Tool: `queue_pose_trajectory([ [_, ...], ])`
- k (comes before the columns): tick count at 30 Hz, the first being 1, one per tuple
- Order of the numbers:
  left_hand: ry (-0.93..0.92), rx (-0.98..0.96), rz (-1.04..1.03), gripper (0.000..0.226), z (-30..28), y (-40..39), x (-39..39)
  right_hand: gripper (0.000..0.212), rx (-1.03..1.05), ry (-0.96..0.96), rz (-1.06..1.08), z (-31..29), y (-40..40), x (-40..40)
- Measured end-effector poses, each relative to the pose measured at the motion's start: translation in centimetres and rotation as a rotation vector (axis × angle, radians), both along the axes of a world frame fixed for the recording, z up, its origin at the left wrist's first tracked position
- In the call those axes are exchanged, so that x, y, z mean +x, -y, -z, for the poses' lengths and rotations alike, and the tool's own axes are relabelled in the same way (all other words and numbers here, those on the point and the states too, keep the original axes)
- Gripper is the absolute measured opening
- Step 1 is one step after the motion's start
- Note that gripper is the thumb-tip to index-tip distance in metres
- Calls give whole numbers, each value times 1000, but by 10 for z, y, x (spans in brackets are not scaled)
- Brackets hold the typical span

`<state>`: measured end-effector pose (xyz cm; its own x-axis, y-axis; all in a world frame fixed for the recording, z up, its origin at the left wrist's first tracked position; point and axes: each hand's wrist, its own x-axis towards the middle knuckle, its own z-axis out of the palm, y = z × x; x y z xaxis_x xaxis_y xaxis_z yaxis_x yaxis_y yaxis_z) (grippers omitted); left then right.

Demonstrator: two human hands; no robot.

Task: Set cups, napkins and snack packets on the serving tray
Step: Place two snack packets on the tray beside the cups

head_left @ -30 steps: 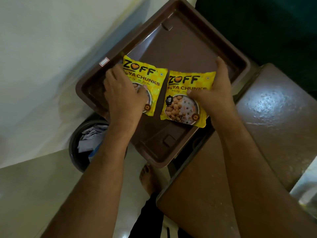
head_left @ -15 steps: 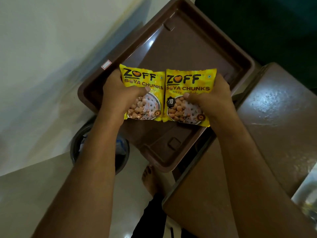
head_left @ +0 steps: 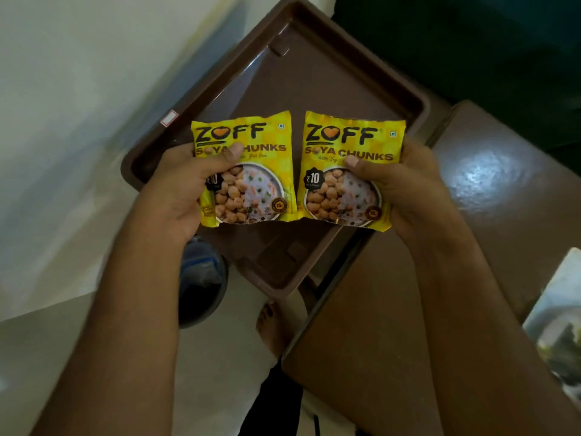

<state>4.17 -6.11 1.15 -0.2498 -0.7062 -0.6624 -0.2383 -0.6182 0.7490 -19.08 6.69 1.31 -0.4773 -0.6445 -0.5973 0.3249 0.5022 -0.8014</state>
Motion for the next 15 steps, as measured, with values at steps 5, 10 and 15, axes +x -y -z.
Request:
queue_pose_trajectory([
  [5, -21, -75, 46, 16, -16, -29, -23, 26, -43, 26, 34, -11, -38, -18],
  [10, -37, -73, 99, 12, -25, -77, -55, 32, -56, 25, 92, -22, -97, -47],
  [15, -51, -37, 149, 10, -32, -139, -92, 33, -62, 11, 149, -32, -166, -74],
])
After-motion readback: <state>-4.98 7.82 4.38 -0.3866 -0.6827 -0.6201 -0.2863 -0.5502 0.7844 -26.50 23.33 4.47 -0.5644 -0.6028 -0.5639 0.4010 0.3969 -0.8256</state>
